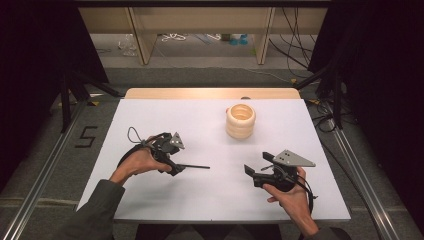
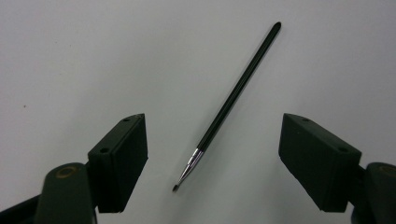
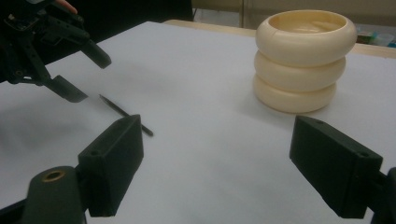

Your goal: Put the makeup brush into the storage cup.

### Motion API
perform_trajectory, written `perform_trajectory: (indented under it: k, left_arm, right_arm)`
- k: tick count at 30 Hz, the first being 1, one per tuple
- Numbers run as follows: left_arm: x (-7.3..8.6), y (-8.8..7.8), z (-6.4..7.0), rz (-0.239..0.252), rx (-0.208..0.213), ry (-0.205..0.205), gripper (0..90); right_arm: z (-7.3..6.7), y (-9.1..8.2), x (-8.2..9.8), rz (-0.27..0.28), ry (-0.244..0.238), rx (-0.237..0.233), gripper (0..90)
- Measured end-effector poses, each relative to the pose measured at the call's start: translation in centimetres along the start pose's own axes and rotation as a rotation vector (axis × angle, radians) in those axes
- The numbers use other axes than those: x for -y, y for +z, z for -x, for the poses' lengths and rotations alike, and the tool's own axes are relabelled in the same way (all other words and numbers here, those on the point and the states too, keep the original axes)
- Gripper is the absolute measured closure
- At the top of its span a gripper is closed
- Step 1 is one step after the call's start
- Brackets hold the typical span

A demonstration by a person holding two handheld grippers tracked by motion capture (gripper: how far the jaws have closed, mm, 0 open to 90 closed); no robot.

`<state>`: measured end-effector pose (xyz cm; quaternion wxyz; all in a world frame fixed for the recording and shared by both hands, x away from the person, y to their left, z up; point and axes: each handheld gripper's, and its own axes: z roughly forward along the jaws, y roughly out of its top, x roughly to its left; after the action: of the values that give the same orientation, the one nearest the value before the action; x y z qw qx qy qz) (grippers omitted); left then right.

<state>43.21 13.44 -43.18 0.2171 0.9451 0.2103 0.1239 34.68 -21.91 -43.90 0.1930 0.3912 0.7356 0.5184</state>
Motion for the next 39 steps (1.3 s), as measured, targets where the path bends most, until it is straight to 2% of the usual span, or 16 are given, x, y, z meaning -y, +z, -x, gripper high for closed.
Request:
perform_trajectory:
  k: [3,5,6,7,13,14,15,17,23,24,28,29,30,31,37,39]
  left_arm:
    - [-0.4,0.0,-0.1,-0.031,0.021,0.006,24.0]
    - [-0.6,0.2,-0.3,-0.056,0.012,0.016,24.9]
    - [-0.6,0.4,-0.4,-0.057,0.010,0.015,25.2]
    - [-0.6,0.5,-0.4,-0.057,0.018,0.004,25.7]
    - [-1.0,0.9,-0.3,-0.090,0.037,0.037,28.3]
    - [-1.1,0.9,-0.2,-0.103,0.034,0.038,28.4]
    - [-1.2,0.9,-0.1,-0.102,0.035,0.037,28.6]
    - [-1.6,0.8,-0.2,-0.126,0.048,0.070,28.8]
    - [-2.1,1.6,-0.4,-0.174,0.058,0.081,30.7]
    - [-2.1,1.8,-0.4,-0.182,0.061,0.094,31.2]
    - [-2.4,2.1,-0.5,-0.194,0.066,0.102,33.7]
    - [-2.4,2.2,-0.5,-0.195,0.061,0.100,34.2]
    - [-2.5,2.2,-0.7,-0.207,0.064,0.106,34.9]
    - [-2.5,2.3,-0.8,-0.205,0.070,0.102,35.7]
    - [-2.4,2.9,-0.9,-0.252,0.073,0.110,38.4]
    - [-2.5,3.0,-1.0,-0.260,0.078,0.114,39.7]
  right_arm:
    - [0.0,0.0,0.0,-0.009,-0.004,-0.004,18.4]
    - [0.0,-0.1,0.0,-0.015,0.002,-0.009,18.4]
    - [0.1,-0.1,0.0,-0.010,-0.010,-0.004,18.4]
    - [0.0,-0.1,0.0,-0.017,0.001,-0.011,18.4]
    - [0.0,0.0,0.0,-0.017,0.001,-0.013,18.4]
    - [0.0,0.0,-0.1,-0.029,-0.017,0.000,18.4]
    - [0.0,0.1,0.0,-0.014,-0.023,0.003,18.5]
    - [-0.1,0.2,0.0,-0.018,-0.009,-0.017,18.4]
    - [-0.1,0.2,0.0,-0.018,-0.013,-0.021,18.5]
    - [-0.1,0.2,0.0,-0.018,-0.012,-0.022,18.5]
    - [-0.1,0.2,0.0,-0.020,-0.013,-0.024,18.6]
    - [0.0,0.2,0.0,-0.008,-0.035,-0.012,18.6]
    - [0.0,0.3,0.0,-0.009,-0.035,-0.012,18.6]
    - [-0.1,0.1,0.0,-0.040,-0.023,-0.018,18.7]
    - [-0.1,0.1,0.0,-0.042,-0.029,-0.021,18.9]
    - [-0.2,0.3,0.1,-0.026,-0.021,-0.034,19.0]
